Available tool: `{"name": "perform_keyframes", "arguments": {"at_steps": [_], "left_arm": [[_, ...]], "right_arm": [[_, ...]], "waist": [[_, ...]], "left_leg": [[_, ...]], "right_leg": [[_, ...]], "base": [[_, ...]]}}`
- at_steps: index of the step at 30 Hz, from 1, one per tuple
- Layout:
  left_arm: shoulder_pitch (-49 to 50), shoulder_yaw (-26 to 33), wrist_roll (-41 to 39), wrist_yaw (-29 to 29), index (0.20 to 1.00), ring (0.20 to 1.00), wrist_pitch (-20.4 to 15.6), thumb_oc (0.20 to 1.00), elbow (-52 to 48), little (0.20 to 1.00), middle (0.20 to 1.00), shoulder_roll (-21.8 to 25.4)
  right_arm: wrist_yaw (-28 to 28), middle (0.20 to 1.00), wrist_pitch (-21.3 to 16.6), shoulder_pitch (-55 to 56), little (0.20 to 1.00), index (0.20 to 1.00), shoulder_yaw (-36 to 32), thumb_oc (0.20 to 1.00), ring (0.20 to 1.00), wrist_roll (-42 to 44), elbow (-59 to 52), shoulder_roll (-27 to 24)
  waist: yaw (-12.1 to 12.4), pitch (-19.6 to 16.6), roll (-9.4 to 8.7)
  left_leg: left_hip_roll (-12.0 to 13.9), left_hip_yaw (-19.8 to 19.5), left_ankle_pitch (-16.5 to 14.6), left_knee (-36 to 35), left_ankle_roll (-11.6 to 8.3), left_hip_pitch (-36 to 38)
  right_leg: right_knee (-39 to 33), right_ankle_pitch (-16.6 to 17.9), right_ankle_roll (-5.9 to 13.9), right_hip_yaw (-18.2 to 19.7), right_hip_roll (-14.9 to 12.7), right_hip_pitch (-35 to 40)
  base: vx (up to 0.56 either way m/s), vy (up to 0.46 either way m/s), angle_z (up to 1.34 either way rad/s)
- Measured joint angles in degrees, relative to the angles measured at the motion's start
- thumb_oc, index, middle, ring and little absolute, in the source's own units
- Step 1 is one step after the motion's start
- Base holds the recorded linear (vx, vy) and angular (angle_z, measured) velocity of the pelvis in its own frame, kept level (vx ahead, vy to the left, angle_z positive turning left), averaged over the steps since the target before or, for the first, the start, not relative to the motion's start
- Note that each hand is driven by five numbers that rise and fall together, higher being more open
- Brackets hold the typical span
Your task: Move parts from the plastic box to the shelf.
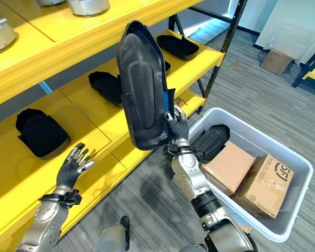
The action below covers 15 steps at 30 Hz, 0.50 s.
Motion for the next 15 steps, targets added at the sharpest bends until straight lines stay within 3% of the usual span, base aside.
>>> {"name": "perform_keyframes", "arguments": {"at_steps": [1,3,7,10,14,15], "left_arm": [[-0.59,0.04,0.14,-0.04,1.0,1.0,-0.06,1.0,-0.05,1.0,1.0,-0.99],[-0.33,0.42,0.56,0.01,1.0,1.0,-0.08,1.0,-0.03,1.0,1.0,-0.83],[-0.25,1.93,1.9,0.02,1.0,1.0,-0.09,1.0,-0.03,1.0,1.0,-0.94],[-0.09,3.68,2.51,0.07,1.0,1.0,-0.11,1.0,-0.23,1.0,1.0,-0.78],[-0.37,4.23,3.16,0.04,1.0,1.0,-0.22,1.0,0.08,1.0,1.0,-0.29],[-1.38,4.52,4.72,0.05,1.0,1.0,-0.21,1.0,0.22,1.0,1.0,0.1]], "right_arm": [[-0.23,0.2,0.01,0.08,0.2,0.2,-1.28,0.2,0.2,0.04,0.28,0.2],[-0.27,0.2,0.02,0.08,0.2,0.2,-2.04,0.2,0.2,0.04,0.28,0.93],[-0.23,0.2,0.01,0.09,0.2,0.2,-2.38,0.2,0.2,0.0,0.29,2.85],[-0.02,0.2,-0.67,-0.18,0.2,0.2,-3.19,0.2,0.2,0.0,-0.24,4.38],[-0.24,0.2,-1.33,-0.03,0.2,0.2,-4.57,0.2,0.2,0.18,-0.3,5.79],[-0.28,0.2,-1.95,0.14,0.2,0.2,-4.67,0.2,0.2,1.01,-0.65,5.91]], "waist": [[0.37,0.23,-0.47],[1.48,0.42,-1.86],[2.05,0.35,-3.71],[3.81,0.26,-3.98],[3.98,0.23,-3.75],[2.64,0.09,-3.86]], "left_leg": [[-0.11,-0.9,-0.92,2.27,0.18,-2.0],[-0.56,-1.61,-1.03,3.22,0.21,-3.14],[-3.0,-4.52,-2.13,6.41,2.24,-5.32],[-5.82,-5.9,-2.76,8.17,3.32,-7.56],[-9.58,-6.28,-4.56,10.28,6.06,-8.39],[-10.95,-5.97,-4.9,9.16,6.81,-8.09]], "right_leg": [[-1.22,0.15,1.15,-0.97,0.01,1.14],[-1.43,0.22,1.29,-1.61,-0.26,1.28],[-1.58,1.05,2.52,-4.53,-2.26,3.33],[-1.94,2.77,1.89,-5.0,-3.64,3.98],[-3.18,9.49,-0.22,-3.61,-6.2,5.29],[-3.04,14.5,-0.43,-2.38,-7.71,4.4]], "base": [[0.02,0.128,0.26],[0.04,0.138,0.32],[0.01,0.114,0.44],[0.02,0.177,0.48],[0.04,0.224,0.3],[0.01,0.324,0.19]]}}
